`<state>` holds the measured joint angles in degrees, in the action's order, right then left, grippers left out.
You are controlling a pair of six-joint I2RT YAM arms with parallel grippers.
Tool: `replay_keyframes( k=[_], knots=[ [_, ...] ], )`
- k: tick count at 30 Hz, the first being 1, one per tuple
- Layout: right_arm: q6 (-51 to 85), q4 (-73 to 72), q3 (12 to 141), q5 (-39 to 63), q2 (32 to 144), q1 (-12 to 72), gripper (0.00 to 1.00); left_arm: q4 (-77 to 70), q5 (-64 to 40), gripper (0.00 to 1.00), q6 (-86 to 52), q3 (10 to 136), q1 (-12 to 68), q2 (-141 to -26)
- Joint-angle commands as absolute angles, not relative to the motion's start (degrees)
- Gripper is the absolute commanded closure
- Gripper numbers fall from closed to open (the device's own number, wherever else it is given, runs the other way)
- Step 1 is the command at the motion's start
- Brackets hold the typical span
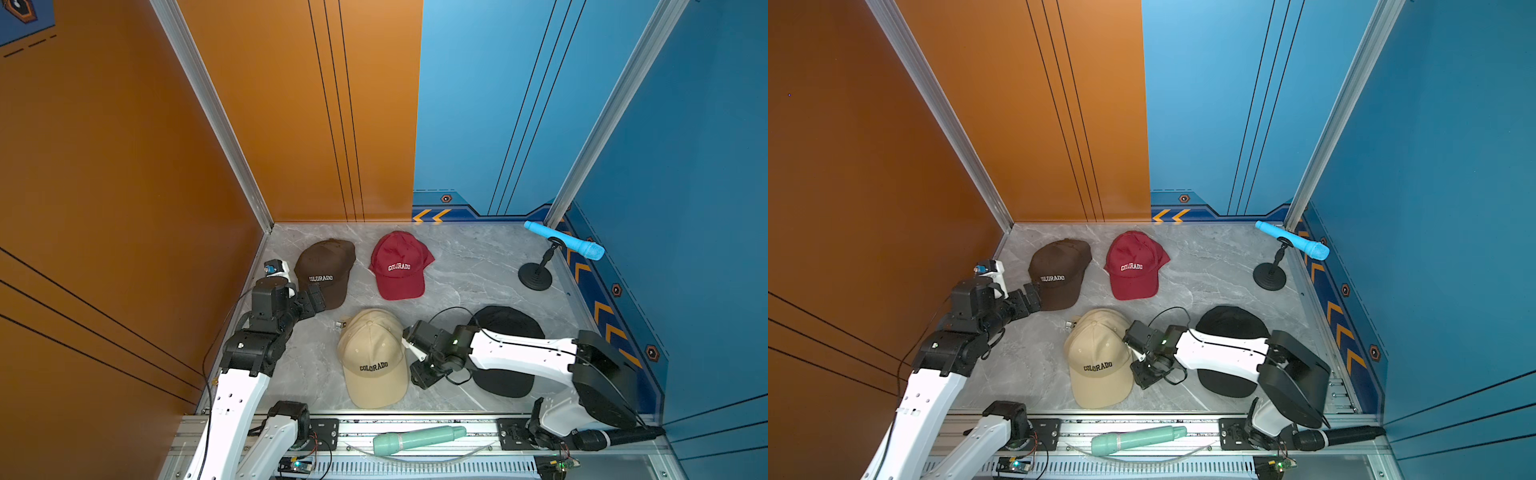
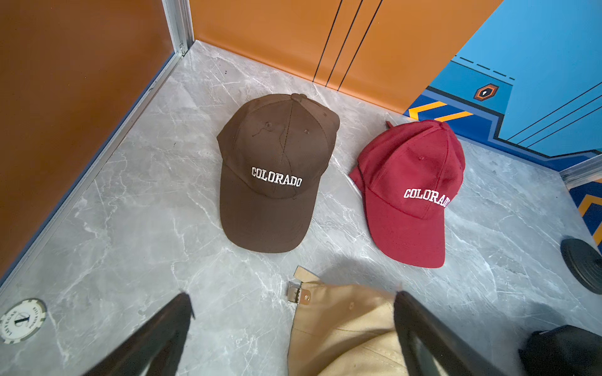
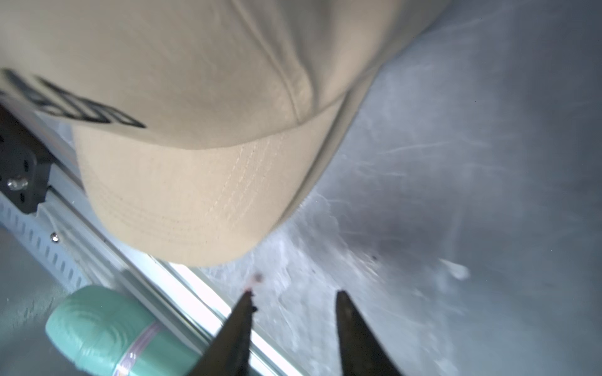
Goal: Stack the baseball caps by color
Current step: Move the baseball cap to the center of the board, then reset both arms
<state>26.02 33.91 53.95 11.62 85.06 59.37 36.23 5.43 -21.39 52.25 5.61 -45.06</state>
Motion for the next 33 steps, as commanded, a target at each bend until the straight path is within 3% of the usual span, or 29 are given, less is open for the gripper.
replay_keyframes(
  k=[1, 2, 7, 12, 16, 19, 25, 33],
  knots=[
    [19.7, 42.5, 56.2, 7.3, 76.3, 54.0, 0.10, 35.8, 4.6, 0.02, -19.6, 53.7, 5.2, -46.5],
    [18.2, 43.8, 56.9, 7.1, 73.9, 51.3, 0.00, 35.8, 4.8, 0.02, -19.4, 54.0, 5.1, -47.0],
    [12.2, 46.9, 60.8, 3.3, 66.7, 36.7, 0.00, 35.8, 7.7, 0.02, -19.0, 50.6, 4.7, -45.3],
    [8.8, 40.9, 58.7, -4.2, 62.0, 27.1, 0.00, 33.9, 14.1, 0.02, -15.2, 40.2, 5.3, -37.2],
    [10.6, 34.3, 54.7, -1.2, 61.9, 15.8, 0.00, 25.4, 25.1, 0.02, -9.9, 35.5, 6.4, -33.4],
    [10.8, 29.7, 52.4, 2.1, 62.9, 9.9, 0.00, 18.1, 24.8, 0.02, -5.6, 30.3, 6.3, -32.5],
    [7.8, 24.2, 50.0, 1.5, 64.9, 2.5, 0.00, 2.9, 21.8, 0.02, -3.1, 25.3, 6.0, -42.6],
    [8.1, 2.8, 40.3, 3.9, 66.4, -3.7, 0.00, -10.4, 20.7, 0.02, -0.7, 25.0, 4.0, -58.0]
  ],
)
